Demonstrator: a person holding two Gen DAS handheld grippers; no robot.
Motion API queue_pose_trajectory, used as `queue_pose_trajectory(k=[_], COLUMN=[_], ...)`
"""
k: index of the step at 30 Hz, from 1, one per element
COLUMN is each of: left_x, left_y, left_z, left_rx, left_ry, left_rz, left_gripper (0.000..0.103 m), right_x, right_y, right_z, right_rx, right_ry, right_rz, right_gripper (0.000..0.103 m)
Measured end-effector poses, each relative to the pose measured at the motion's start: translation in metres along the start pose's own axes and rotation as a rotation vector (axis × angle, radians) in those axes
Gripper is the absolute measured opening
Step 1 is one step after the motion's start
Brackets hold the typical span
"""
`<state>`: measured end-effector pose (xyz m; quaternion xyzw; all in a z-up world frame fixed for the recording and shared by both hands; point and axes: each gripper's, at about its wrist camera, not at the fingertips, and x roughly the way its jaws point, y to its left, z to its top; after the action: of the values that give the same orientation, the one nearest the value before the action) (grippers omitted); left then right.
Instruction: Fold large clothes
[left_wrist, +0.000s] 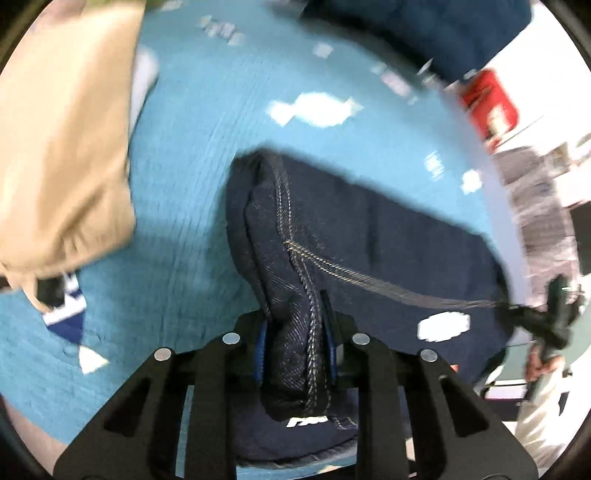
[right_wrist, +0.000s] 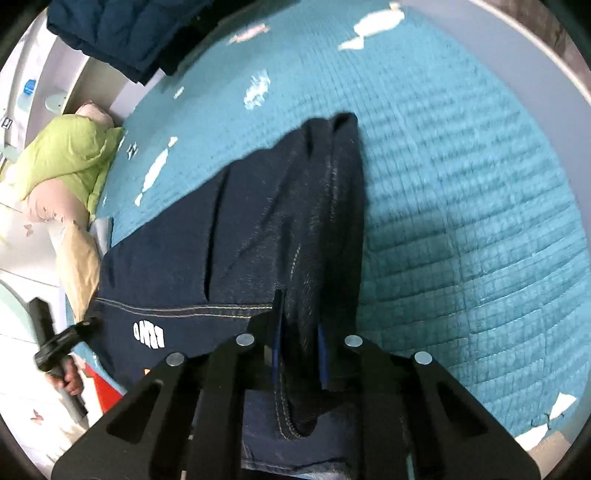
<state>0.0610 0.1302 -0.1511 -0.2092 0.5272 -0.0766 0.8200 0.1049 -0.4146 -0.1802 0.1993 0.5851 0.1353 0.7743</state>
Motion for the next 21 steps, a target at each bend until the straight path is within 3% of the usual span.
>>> queue_pose_trajectory(k=[3,5,10,12,13,15,17,18,19,21], left_x=[-0.033,-0.047,-0.084,-0.081,-0.067,-0.032,-0.014,-0.014,-0.017,-0.028], left_y=[-0.005,-0.019,0.011,0.029,0.043,0.063,0.070,0.072,0.071,0.069], left_z=[0.002,0.002,0.000,-0.003,-0.006,-0.018,-0.025,-0.029,-0.031,-0.032], left_rx=[0.069,0.114,0.175,0.168,0.140,0.124,0.122,0.114,0.113,0.129], left_ry=[-0.038,-0.061,-0.078,-0.051,-0.003,0.126,0.199,0.179,0.151,0.074], left_rz=[-0.020,0.005,0.063,0.114,0.141,0.226,0.227,0.220,0.226,0.257], left_gripper=[0.023,0.023,0.023,0.028,0.041,0.044,0.049,0.052,0.059,0.073], right_x=[0.005,0.008,0.025,0.035,0.038,0.048,0.056,0.053,0.047,0.038], right_y=[0.014,0.035,0.094,0.107,0.103,0.083,0.058,0.053,0.052,0.044], right_z=[-0.003,-0.007,-0.011,-0.015,-0.017,-0.018,-0.018,-0.019,-0.019,-0.020], right_rx=[0.037,0.007,-0.047,-0.089,-0.083,-0.034,0.040,0.050,-0.001,-0.045], right_ry=[-0.010,-0.017,-0.009,-0.008,-0.007,0.020,0.051,0.043,0.022,0.012], right_rz=[0.024,0.038,0.076,-0.015,-0.059,-0.070,-0.088,-0.151,-0.296,-0.454], right_gripper=[0.014,0.014,0.013,0.013,0.013,0.014,0.017,0.016,0.016,0.019])
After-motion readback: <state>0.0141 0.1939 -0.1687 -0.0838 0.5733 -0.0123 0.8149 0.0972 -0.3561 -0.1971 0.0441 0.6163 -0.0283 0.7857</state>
